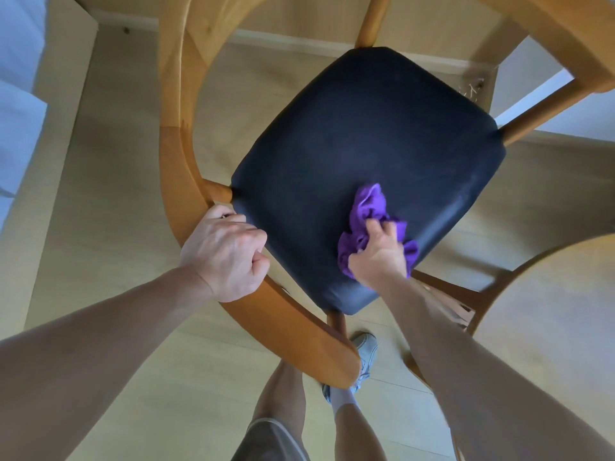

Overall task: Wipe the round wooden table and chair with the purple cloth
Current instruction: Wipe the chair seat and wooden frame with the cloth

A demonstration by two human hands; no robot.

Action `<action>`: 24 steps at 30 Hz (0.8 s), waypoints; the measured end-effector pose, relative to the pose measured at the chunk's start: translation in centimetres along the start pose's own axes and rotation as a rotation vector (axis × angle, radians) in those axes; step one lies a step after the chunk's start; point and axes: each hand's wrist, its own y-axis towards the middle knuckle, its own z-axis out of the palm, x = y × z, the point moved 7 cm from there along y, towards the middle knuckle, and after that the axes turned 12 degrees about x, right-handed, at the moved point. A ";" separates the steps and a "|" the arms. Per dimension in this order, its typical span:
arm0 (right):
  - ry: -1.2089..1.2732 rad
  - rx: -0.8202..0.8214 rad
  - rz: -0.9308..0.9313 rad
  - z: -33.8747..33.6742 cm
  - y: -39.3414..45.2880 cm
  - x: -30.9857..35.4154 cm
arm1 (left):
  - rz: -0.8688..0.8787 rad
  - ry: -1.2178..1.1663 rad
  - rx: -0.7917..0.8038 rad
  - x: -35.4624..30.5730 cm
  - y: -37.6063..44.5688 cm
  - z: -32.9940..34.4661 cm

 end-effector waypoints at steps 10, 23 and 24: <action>-0.201 0.380 -0.207 3.5 -2.2 1.2 | -0.016 0.020 0.005 0.0 0.0 -0.1; 0.153 0.073 -0.319 -1.7 7.3 16.0 | -0.021 -0.090 -0.093 1.0 -0.2 -0.1; 0.029 0.115 -0.295 -0.3 7.4 16.5 | -0.025 -0.100 -0.099 0.9 -0.2 0.1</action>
